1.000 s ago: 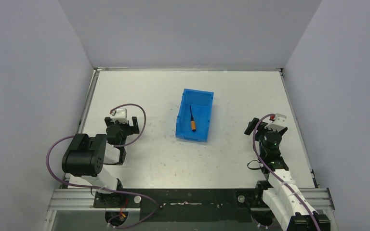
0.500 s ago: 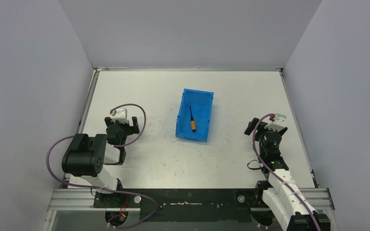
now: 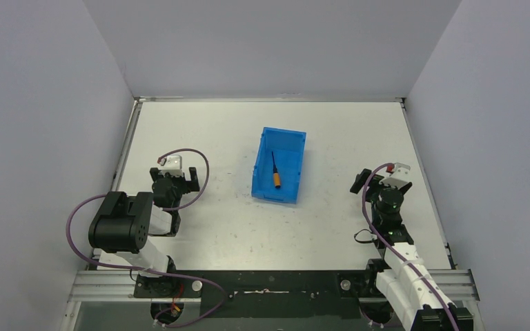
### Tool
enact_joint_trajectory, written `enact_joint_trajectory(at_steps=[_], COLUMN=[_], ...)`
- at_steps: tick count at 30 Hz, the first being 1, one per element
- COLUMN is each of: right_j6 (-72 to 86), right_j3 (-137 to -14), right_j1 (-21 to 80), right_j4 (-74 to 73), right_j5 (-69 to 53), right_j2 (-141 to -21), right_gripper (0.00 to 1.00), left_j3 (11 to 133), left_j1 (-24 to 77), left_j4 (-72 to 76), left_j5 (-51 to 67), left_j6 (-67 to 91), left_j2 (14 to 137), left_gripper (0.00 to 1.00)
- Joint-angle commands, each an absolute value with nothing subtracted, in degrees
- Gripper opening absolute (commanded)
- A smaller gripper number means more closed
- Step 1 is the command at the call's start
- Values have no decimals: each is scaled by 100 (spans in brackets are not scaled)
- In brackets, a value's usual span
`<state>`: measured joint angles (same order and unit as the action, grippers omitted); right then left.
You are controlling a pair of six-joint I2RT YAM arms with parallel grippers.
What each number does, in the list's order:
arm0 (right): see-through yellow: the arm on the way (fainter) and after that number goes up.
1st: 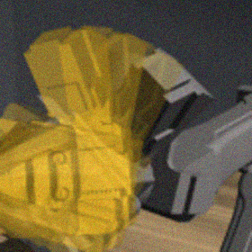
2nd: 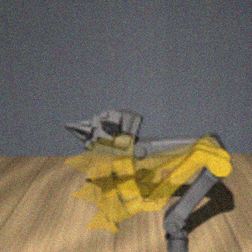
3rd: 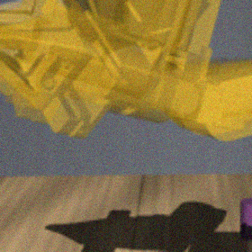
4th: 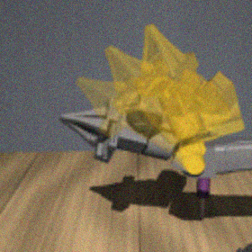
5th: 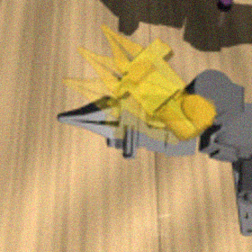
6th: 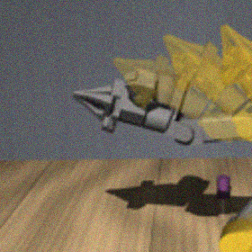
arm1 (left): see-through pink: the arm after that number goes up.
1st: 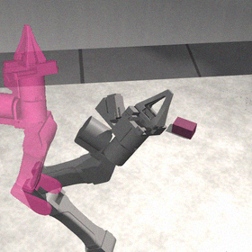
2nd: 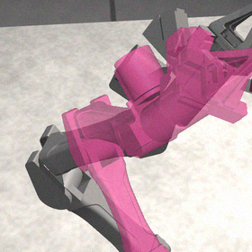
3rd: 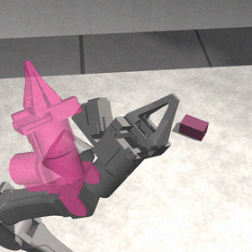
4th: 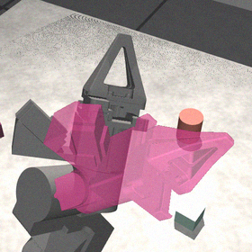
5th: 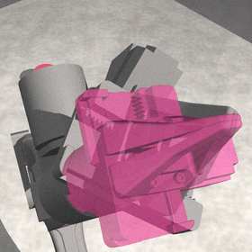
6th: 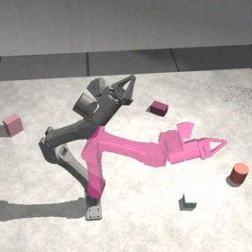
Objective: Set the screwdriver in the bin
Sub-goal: Reset both arms
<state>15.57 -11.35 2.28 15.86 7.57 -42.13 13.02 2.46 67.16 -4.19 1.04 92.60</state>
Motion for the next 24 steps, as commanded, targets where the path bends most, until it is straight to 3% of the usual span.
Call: enact_joint_trajectory(at_steps=[1,24], right_j6=[1537,1569], right_j3=[-1134,-1107], right_j1=[206,213], right_j4=[1871,1841], right_j5=[848,936], right_j2=[-4058,-3968], right_gripper=[100,100], left_j3=[1408,1406], left_j1=[220,220], left_j4=[7093,7086], left_j5=[-369,-369], left_j6=[115,118], left_j2=[9257,9259], left_gripper=[97,97])
